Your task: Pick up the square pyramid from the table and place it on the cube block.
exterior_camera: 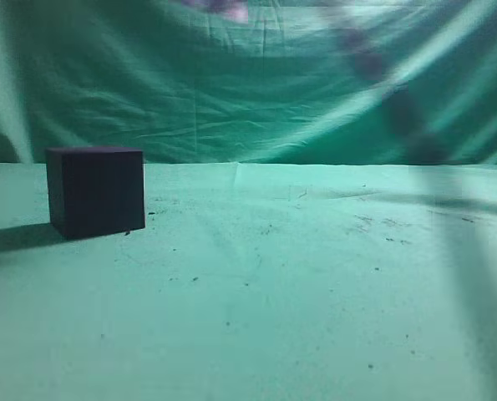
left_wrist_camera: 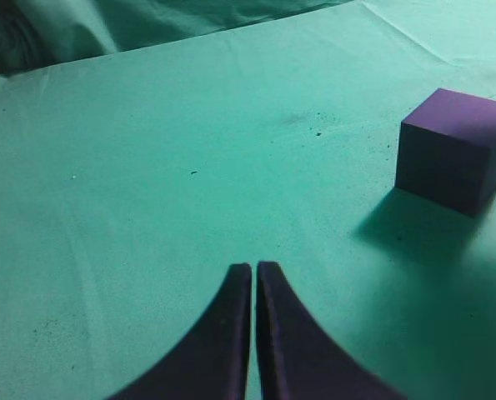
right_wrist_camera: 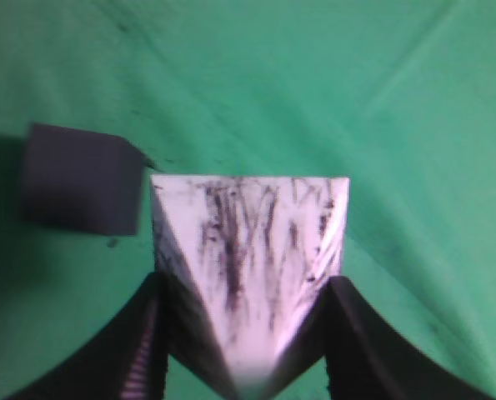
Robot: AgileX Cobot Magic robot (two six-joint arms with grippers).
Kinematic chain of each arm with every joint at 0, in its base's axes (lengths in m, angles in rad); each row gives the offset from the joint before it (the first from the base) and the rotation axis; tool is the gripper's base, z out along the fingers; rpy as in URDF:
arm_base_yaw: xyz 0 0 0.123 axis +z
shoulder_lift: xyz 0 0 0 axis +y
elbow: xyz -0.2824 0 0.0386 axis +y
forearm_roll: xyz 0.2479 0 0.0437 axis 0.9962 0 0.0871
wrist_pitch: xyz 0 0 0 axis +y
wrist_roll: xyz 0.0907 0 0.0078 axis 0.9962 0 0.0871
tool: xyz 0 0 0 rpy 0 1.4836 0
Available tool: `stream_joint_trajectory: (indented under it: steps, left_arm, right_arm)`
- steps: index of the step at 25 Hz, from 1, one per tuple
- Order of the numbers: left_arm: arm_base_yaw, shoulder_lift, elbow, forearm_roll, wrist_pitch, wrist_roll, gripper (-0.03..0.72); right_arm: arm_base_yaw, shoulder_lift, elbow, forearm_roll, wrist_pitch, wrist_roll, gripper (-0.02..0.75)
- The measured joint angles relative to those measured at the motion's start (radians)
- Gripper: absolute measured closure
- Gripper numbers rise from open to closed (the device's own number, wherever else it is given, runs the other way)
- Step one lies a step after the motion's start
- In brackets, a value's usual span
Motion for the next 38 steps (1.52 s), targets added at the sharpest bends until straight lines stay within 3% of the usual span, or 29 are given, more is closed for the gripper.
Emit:
stream_joint_trajectory:
  steps: [7,11,19,22,24,27,33,36,38]
  left_arm:
    - [0.000,0.000,0.000,0.000,0.000,0.000,0.688]
    - [0.000,0.000,0.000,0.000,0.000,0.000,0.688]
    - [0.000,0.000,0.000,0.000,0.000,0.000,0.688]
    - [0.000,0.000,0.000,0.000,0.000,0.000,0.688]
    - [0.000,0.000,0.000,0.000,0.000,0.000,0.688]
    - [0.000,0.000,0.000,0.000,0.000,0.000,0.688]
    - [0.000,0.000,0.000,0.000,0.000,0.000,0.688]
    - [0.000,0.000,0.000,0.000,0.000,0.000,0.688]
    - [0.000,0.000,0.000,0.000,0.000,0.000,0.688]
  right_arm:
    - [0.147,0.242,-0.232,-0.015,0.115,0.013,0.402]
    - [0.154,0.345,-0.326,-0.021,0.145,0.020,0.402]
    - [0.154,0.400,-0.341,-0.002,0.142,0.019,0.402]
    - [0.154,0.400,-0.356,0.021,0.146,0.019,0.152]
    - [0.154,0.400,-0.400,0.023,0.149,0.019,0.085]
    - [0.154,0.390,-0.489,0.008,0.149,0.028,0.093]
    - [0.154,0.251,-0.579,-0.029,0.160,0.091,0.636]
    - [0.154,0.142,-0.580,-0.033,0.166,0.124,0.738]
    - [0.154,0.065,-0.581,-0.033,0.168,0.141,0.738]
